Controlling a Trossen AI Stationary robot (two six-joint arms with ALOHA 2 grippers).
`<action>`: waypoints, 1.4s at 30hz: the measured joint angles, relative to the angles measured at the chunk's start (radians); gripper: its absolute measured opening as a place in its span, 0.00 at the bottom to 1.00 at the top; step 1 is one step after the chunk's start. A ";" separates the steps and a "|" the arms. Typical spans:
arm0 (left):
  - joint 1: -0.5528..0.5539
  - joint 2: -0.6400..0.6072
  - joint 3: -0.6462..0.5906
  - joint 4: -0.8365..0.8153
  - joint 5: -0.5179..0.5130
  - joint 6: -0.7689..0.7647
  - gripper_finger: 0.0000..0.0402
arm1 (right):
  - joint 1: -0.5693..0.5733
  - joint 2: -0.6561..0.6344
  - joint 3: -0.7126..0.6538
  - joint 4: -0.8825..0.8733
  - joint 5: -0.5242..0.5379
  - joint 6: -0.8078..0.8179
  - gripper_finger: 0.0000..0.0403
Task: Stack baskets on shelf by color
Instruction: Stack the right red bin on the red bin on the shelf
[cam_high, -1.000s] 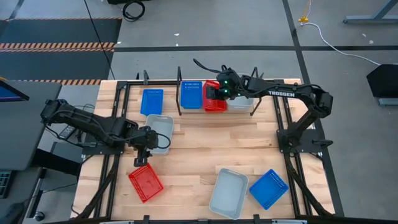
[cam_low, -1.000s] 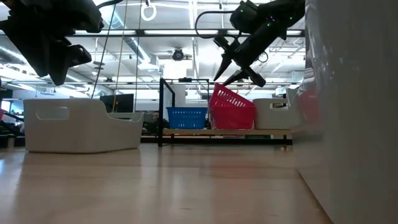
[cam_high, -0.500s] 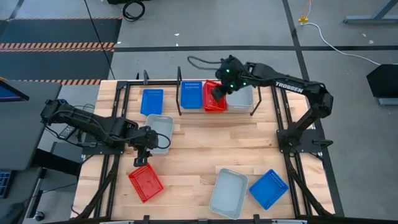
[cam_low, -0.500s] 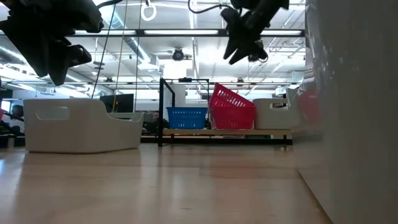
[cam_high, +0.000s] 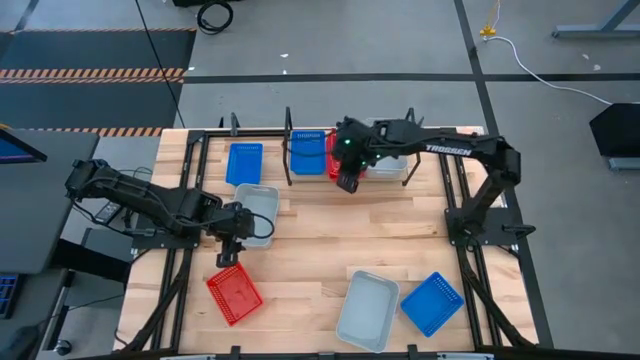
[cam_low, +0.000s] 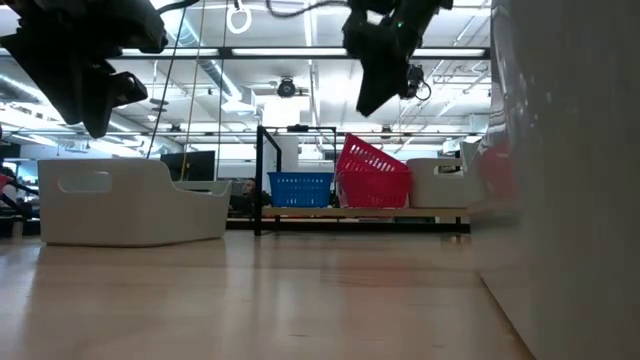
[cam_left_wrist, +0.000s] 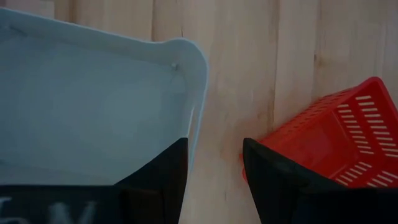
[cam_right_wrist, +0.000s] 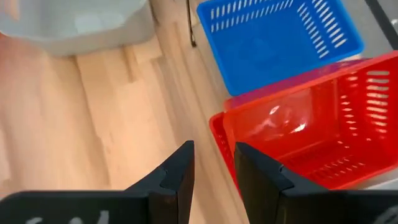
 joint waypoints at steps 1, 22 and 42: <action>0.000 0.000 0.000 0.000 0.000 0.000 0.40 | 0.002 0.015 0.000 -0.003 0.000 -0.001 0.30; 0.000 0.000 0.000 -0.003 0.000 -0.014 0.40 | 0.003 0.086 0.002 0.017 0.060 -0.007 0.30; 0.000 0.000 0.000 -0.002 0.000 -0.010 0.40 | -0.025 0.068 -0.086 0.138 0.081 -0.013 0.48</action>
